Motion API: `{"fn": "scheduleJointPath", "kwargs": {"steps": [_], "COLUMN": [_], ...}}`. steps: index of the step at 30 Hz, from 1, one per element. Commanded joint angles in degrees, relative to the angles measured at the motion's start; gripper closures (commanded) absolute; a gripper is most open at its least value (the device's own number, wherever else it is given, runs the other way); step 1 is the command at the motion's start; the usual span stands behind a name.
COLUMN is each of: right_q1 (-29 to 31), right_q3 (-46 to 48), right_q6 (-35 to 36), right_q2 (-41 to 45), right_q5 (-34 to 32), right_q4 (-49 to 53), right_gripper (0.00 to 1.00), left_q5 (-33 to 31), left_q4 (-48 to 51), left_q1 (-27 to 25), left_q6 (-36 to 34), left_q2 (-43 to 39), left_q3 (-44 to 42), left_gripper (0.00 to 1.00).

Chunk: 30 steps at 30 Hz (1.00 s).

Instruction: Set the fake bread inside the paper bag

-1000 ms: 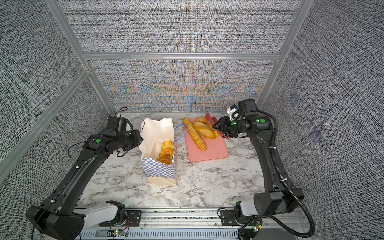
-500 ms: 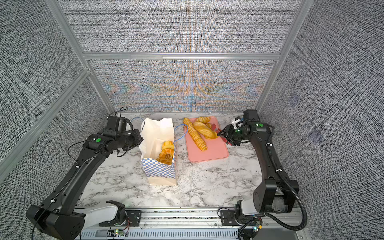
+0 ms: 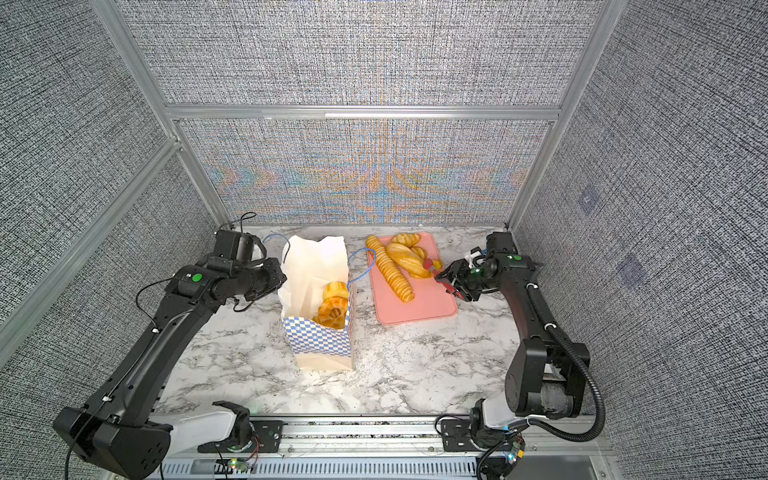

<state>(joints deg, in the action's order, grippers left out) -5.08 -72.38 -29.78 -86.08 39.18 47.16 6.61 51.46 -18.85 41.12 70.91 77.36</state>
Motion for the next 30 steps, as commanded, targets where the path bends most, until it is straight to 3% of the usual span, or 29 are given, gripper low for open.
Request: {"fn": "scheduleJointPath", "kwargs": {"steps": [1,10,30], "right_q1": [0.0,0.0,0.0], "right_q3": [0.3,0.8,5.6], "right_q6": [0.5,1.1,-5.6], "right_q2": [-0.7,-3.4,-7.1], "right_q5": [2.2,3.8,8.1], "right_q4": [-2.8,-5.1,-17.6], "right_gripper": [0.44,0.42,0.4], "left_q5": [0.0,-0.4,-0.7], "left_q4": [0.4,1.1,1.9], "left_q1": [0.1,0.1,0.1], "left_q6": [-0.6,-0.7,-0.8], "left_q2": [0.1,0.5,1.5], "left_q3": [0.5,1.5,2.7], "left_gripper": [1.0,1.0,1.0]}}
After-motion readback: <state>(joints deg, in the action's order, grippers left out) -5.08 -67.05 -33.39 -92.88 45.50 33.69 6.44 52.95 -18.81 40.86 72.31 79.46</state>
